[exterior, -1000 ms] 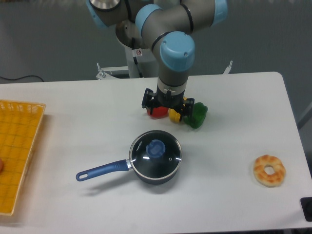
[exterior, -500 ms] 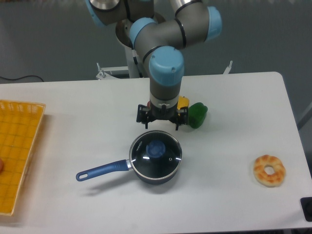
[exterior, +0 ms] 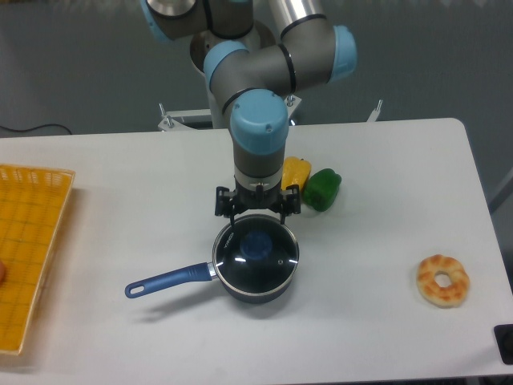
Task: Open the lid
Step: 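Lower the gripper onto the blue knob of the glass lid, then close the gripper around the blue lid knob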
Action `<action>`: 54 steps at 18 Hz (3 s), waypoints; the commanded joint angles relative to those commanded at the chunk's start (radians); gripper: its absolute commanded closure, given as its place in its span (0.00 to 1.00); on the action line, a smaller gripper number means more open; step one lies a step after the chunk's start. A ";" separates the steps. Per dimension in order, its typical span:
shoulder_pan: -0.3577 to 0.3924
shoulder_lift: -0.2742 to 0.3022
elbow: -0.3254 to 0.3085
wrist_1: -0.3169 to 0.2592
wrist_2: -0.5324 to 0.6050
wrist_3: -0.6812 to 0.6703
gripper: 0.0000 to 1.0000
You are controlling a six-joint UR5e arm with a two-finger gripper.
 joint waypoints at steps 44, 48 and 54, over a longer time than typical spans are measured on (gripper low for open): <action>0.006 -0.075 0.040 0.015 0.048 -0.055 0.00; 0.006 -0.077 0.040 0.015 0.046 -0.055 0.00; 0.006 -0.077 0.046 0.015 0.046 -0.058 0.00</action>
